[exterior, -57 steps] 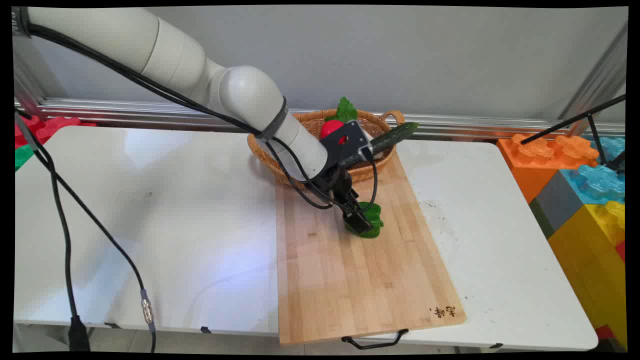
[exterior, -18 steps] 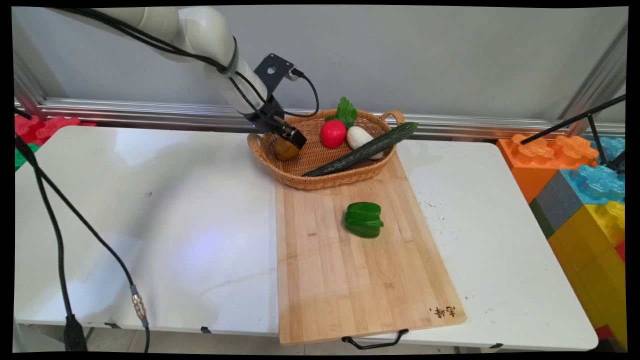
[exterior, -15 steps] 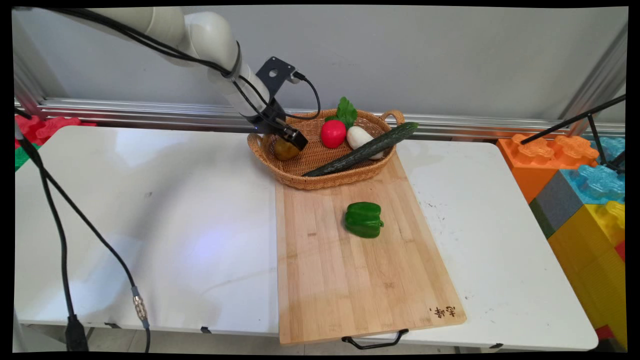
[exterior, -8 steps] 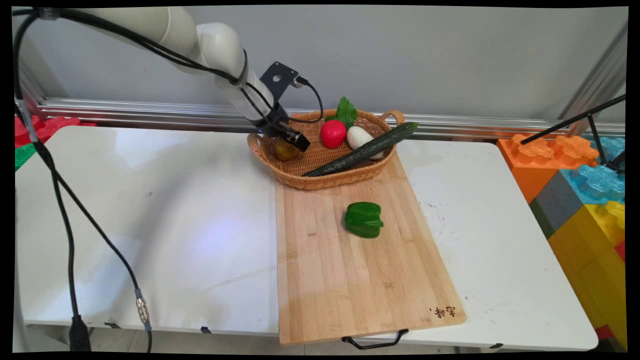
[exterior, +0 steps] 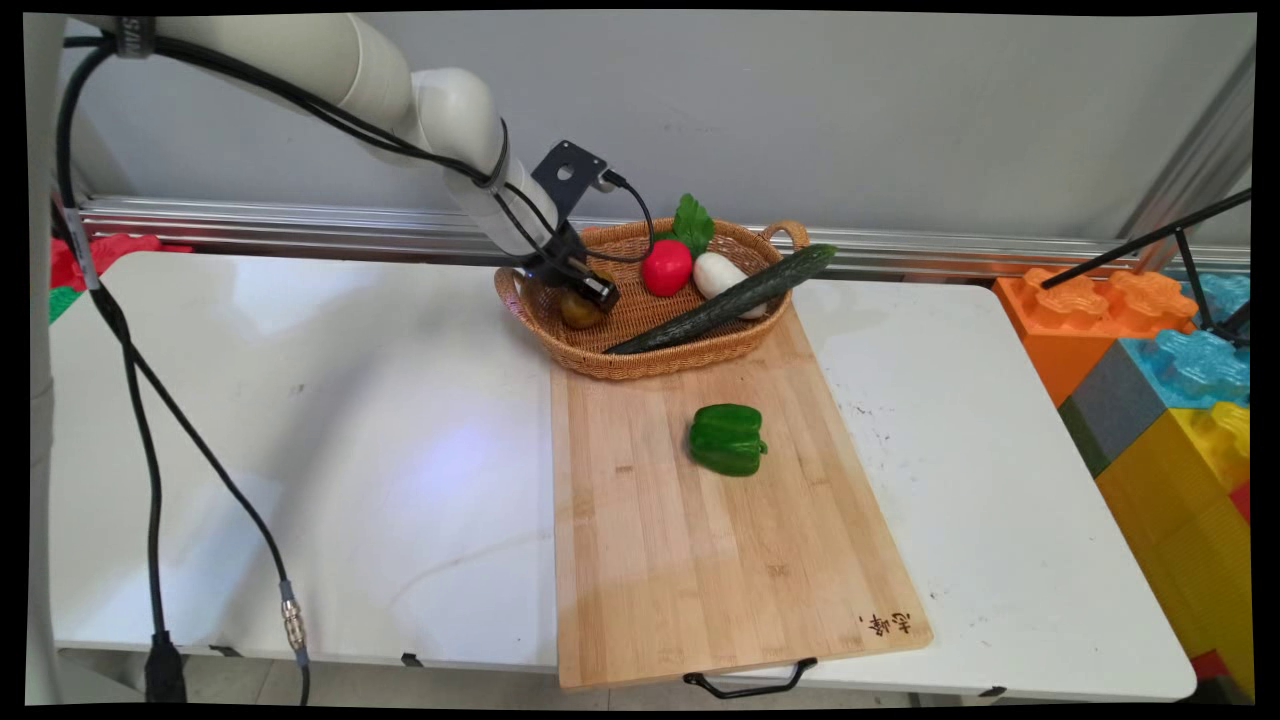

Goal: Place the picked object on the cutting board

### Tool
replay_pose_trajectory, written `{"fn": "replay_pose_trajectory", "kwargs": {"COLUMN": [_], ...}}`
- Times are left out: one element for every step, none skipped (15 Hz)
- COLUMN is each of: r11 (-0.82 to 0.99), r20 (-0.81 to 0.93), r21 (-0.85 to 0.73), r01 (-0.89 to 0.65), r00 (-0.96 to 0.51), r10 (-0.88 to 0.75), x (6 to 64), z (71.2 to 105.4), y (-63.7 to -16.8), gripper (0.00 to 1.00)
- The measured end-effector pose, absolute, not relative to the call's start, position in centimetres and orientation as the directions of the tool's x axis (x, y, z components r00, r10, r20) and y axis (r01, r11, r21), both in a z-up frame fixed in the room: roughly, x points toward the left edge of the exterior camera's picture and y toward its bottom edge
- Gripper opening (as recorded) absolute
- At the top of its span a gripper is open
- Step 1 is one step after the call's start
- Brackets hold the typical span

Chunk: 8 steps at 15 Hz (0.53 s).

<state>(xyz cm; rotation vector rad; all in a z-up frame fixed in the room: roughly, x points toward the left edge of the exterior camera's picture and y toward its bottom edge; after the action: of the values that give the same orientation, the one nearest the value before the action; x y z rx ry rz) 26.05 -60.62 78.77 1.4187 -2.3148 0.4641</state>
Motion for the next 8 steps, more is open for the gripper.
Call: {"fn": "replay_pose_trajectory", "kwargs": {"r11": [0.44,0.447,0.454,0.464,0.478,0.494,0.509,0.525], "r20": [0.483,0.484,0.485,0.489,0.495,0.504,0.513,0.526], "r21": [-0.076,-0.075,-0.075,-0.074,-0.07,-0.067,-0.063,-0.059], "r01": [-0.895,-0.891,-0.888,-0.883,-0.876,-0.867,-0.859,-0.849], "r00": [-0.42,-0.425,-0.43,-0.437,-0.446,-0.456,-0.465,-0.473], "r10": [-0.769,-0.765,-0.761,-0.755,-0.745,-0.733,-0.721,-0.706], "x": [26.0,25.8,25.7,25.5,25.3,25.0,24.7,24.4], "z": [78.7,78.7,78.7,79.0,79.3,79.9,80.6,81.6], "y": [-60.5,-60.3,-60.3,-60.2,-60.0,-59.9,-59.8,-59.6], "gripper": [0.0,0.0,0.0,0.0,0.0,0.0,0.0,0.0]}}
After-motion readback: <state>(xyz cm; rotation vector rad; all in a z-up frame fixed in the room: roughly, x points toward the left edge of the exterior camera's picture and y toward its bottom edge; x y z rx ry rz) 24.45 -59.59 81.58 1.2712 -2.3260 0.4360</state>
